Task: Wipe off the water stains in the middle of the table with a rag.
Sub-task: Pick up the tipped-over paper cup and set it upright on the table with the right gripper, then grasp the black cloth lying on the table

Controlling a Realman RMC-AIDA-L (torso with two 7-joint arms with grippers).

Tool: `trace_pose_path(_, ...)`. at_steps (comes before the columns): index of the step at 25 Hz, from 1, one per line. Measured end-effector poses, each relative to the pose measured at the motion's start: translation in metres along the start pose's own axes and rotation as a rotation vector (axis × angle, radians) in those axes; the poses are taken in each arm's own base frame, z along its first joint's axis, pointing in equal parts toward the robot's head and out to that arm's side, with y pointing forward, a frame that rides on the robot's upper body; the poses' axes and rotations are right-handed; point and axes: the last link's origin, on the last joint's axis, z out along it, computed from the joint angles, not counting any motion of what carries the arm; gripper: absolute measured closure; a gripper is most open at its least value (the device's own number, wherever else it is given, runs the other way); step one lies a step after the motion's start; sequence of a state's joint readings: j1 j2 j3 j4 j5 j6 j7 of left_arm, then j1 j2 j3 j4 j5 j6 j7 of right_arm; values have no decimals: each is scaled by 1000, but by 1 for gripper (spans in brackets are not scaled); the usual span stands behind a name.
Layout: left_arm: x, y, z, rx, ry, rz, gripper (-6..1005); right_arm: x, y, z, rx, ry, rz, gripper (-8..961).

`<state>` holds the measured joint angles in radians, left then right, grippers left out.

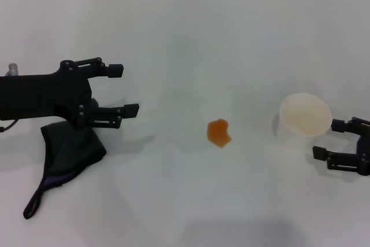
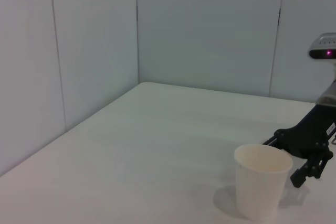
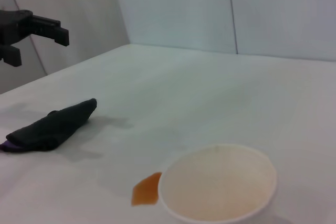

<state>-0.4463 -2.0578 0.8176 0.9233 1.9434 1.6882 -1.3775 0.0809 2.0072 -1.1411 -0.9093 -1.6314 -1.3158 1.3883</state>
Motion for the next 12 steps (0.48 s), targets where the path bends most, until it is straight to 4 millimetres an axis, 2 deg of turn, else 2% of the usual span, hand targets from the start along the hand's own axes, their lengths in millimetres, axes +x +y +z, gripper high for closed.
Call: trace_pose_path(12,0,-1,0,6,-1,1,119,-20,5,-37,1,-82,-30,102)
